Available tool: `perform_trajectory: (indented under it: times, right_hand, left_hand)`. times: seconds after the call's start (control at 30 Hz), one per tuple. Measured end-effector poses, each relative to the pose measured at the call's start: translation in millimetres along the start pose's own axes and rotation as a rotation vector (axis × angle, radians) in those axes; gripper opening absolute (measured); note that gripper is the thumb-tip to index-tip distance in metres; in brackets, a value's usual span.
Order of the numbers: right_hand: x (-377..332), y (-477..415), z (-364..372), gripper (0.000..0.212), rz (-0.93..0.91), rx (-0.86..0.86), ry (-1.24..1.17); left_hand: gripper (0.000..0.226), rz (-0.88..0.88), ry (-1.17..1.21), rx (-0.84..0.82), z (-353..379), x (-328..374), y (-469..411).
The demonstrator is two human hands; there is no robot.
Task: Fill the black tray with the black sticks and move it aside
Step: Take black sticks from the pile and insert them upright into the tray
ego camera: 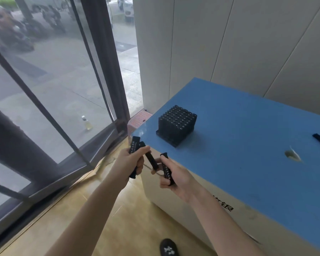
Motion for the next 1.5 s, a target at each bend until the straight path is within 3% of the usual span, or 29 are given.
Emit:
perform_trajectory:
  times: [0.23,0.33,0.5,0.67,0.87,1.1,1.37,1.5]
  right_hand:
    - [-26.3,-58.5,-34.6,0.042,-0.023,0.175,-0.175]
    - [-40.2,-76.9,-47.5,0.034,-0.063,0.258,-0.152]
    - [-71.9,-83.0,-59.1,0.013,-0.219,0.384,0.328]
    - [-105.9,-74.1,-72.9,0.013,-0.483,0.673,0.592]
    - [-112.3,-79.1,-41.0,0.014,-0.714,0.798,0.937]
    - [-111.9,-90.7,-21.8,0.017,-0.722,0.946,1.134]
    - [-118.0,-97.0,-9.5,0.027,-0.731,0.958,1.265]
    - [-123.8,-98.1,-9.1,0.015,-0.710,0.968,1.259]
  left_hand:
    - [0.017,-0.014,0.110,0.047,-53.2,3.7,-65.1]
    - [0.015,-0.026,0.098,0.027,-64.8,13.4,-96.1]
    - [0.021,-0.028,0.079,0.013,-83.0,23.6,-142.5]
    - [0.017,-0.053,0.062,-0.101,-82.4,23.6,-178.9]
    - [0.022,-0.040,0.039,-0.306,-69.6,24.5,-209.5]
    - [0.019,-0.028,-0.018,-0.460,-67.9,32.4,-224.1]
    - [0.014,-0.013,-0.029,-0.541,-58.1,31.4,-225.4]
    - [0.017,-0.008,-0.017,-0.562,-52.1,34.2,-223.0]
Point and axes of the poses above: each hand's wrist, its own y-axis away from the middle knuckle, its own z-axis out of the palm, x = y × z, the point moved 10 cm from there along -y, towards the middle knuckle, and after that the axes turned 13 degrees about -y, right-handed, at the moved point
